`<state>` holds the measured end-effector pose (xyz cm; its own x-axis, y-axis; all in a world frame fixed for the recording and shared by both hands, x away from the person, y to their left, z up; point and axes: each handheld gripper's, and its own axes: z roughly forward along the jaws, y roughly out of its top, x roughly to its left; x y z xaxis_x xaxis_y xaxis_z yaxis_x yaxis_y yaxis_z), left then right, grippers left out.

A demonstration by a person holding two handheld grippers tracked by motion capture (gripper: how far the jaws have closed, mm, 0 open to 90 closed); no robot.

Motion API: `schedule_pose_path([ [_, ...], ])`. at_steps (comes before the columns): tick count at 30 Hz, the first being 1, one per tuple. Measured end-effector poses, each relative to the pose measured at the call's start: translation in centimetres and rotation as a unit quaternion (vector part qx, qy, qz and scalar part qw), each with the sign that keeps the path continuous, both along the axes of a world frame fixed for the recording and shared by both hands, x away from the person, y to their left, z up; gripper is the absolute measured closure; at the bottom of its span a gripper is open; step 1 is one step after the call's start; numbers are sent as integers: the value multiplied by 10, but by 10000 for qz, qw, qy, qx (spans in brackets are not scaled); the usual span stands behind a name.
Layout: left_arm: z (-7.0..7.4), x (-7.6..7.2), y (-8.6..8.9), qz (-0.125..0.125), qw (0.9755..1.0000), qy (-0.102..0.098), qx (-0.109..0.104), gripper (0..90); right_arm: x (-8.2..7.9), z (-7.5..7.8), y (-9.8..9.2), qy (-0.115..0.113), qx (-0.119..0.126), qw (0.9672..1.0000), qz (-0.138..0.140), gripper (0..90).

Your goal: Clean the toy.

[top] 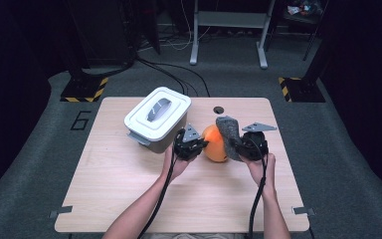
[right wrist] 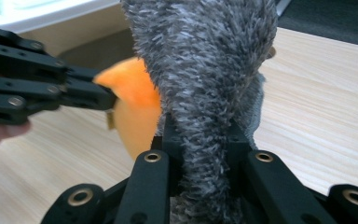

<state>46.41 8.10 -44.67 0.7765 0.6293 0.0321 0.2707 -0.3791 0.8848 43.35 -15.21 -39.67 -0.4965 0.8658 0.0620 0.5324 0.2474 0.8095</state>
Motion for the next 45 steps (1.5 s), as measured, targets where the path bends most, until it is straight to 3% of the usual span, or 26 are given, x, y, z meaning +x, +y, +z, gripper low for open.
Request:
schedule_pose_path([
  [4,-2,-1,-7,-175,9998,33,18,843,-1,5,5,-6,74,9999,133,765],
  [12,-6,1,-11,-226,9997,42,18,843,5,-1,16,61,-104,9998,162,765],
  [14,-6,0,-13,-276,9996,97,-27,844,9,-3,16,10,-260,9997,13,766],
  [22,-7,-1,-12,-311,9995,37,9,843,21,-9,8,19,-355,9988,-339,770],
  [31,-7,-1,-6,-286,9996,34,38,843,38,-27,-11,327,-522,9943,-871,769],
  [36,-6,-2,-8,-280,9996,-18,42,842,29,-17,-17,115,-346,9962,-790,768],
  [40,-5,-3,-9,-314,9994,-60,98,842,12,3,-7,-140,-173,9990,-375,767],
  [42,-6,-4,-11,-319,9994,-79,90,842,7,9,0,-196,-150,9996,-140,767],
  [45,-6,-4,-12,-333,9993,-111,116,842,9,9,14,-146,-353,9992,79,767],
])
